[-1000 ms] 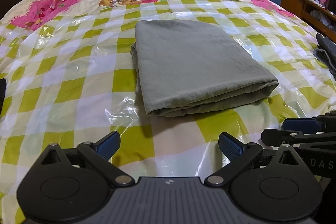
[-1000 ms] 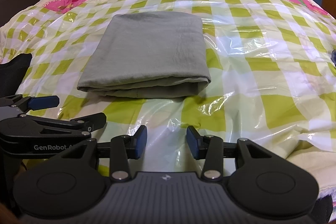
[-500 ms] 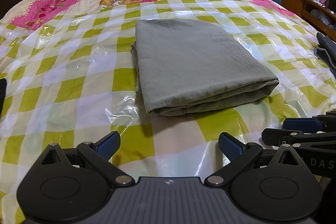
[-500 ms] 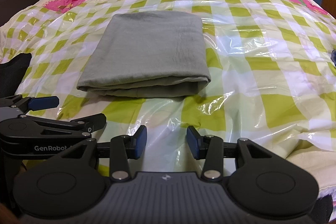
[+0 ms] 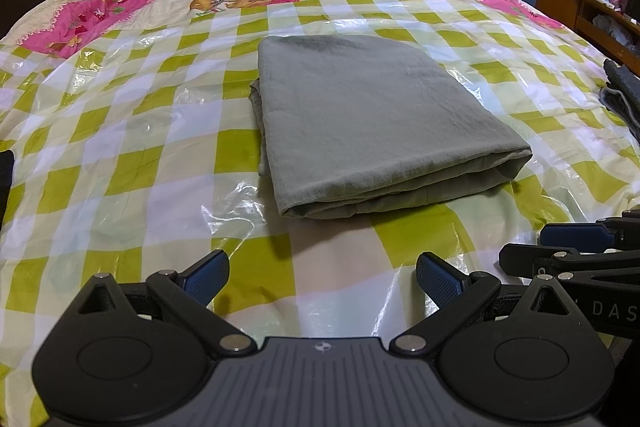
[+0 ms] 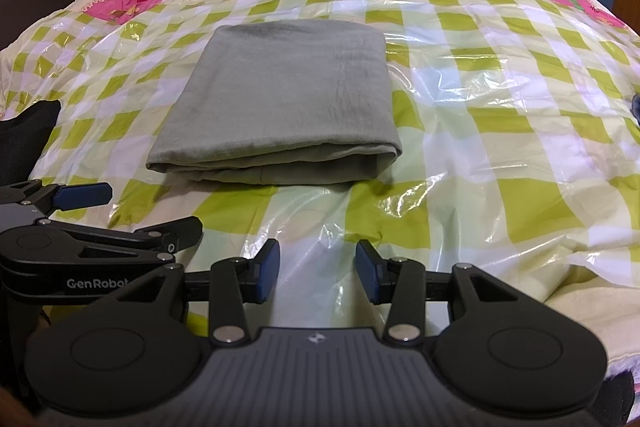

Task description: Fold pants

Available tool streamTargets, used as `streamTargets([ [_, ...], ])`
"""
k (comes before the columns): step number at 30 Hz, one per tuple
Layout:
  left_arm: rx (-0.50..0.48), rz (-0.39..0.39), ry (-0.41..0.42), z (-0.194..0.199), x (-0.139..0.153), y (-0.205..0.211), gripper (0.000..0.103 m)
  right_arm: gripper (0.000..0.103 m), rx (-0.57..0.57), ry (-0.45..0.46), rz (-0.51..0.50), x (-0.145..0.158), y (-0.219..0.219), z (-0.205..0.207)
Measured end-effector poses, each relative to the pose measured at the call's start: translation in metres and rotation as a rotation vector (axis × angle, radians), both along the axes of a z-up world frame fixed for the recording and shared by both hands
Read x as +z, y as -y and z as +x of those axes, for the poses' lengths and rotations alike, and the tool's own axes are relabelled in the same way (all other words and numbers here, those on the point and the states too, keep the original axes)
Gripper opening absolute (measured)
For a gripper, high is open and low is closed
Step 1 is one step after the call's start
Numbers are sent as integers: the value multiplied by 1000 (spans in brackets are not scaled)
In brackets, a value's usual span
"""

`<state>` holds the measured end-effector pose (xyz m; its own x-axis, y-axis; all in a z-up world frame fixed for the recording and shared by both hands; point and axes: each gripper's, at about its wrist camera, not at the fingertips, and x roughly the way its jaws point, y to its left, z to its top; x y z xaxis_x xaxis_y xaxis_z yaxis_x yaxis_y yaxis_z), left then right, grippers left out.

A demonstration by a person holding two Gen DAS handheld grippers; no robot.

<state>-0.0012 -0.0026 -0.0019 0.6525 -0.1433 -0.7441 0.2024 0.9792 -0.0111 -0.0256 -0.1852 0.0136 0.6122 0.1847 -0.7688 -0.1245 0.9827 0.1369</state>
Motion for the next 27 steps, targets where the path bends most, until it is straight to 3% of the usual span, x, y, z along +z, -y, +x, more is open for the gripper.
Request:
streamTargets([
  [27,1,6,-2,-1,0,-2,103,43,-2,-2,0,-1,0,-2],
])
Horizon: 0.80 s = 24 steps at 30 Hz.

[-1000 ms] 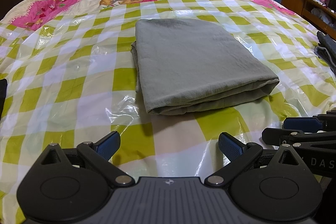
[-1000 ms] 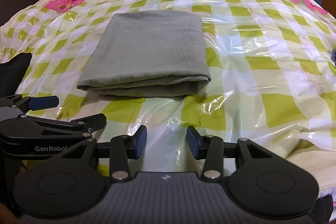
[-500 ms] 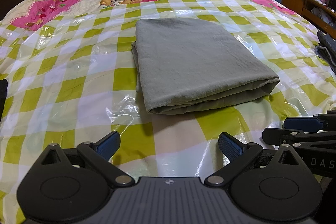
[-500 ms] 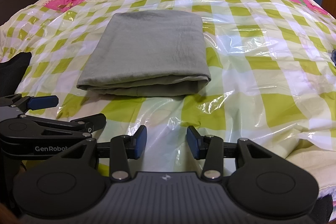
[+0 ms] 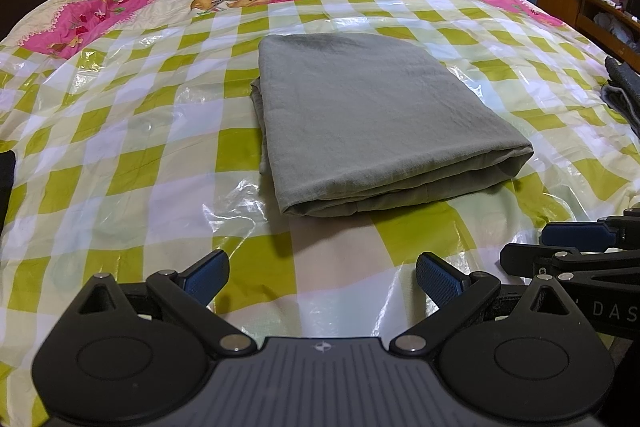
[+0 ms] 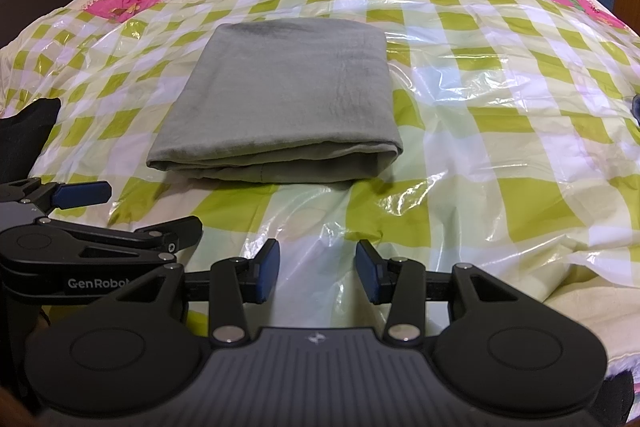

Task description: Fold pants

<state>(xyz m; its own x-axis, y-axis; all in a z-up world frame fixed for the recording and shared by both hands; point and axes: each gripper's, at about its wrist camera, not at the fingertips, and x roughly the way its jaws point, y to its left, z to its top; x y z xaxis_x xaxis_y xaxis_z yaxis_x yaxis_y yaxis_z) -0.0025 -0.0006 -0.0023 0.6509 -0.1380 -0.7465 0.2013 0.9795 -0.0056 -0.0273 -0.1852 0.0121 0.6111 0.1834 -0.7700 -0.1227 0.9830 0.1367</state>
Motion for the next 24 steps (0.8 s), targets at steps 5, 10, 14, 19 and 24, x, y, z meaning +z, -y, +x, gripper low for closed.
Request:
streamTargets([
  [5,0,0,0,0,0,0,103,43,0,0,0,0,0,1],
  [10,0,1,0,0,0,0,103,43,0,0,0,0,0,0],
  [14,0,2,0,0,0,0,103,43,0,0,0,1,-1,1],
  [19,1,4,-2,0,0,0,103,43,0,0,0,1,0,1],
  [24,3,11,-2,0,1,3,103,43,2,-1,1,0,0,0],
])
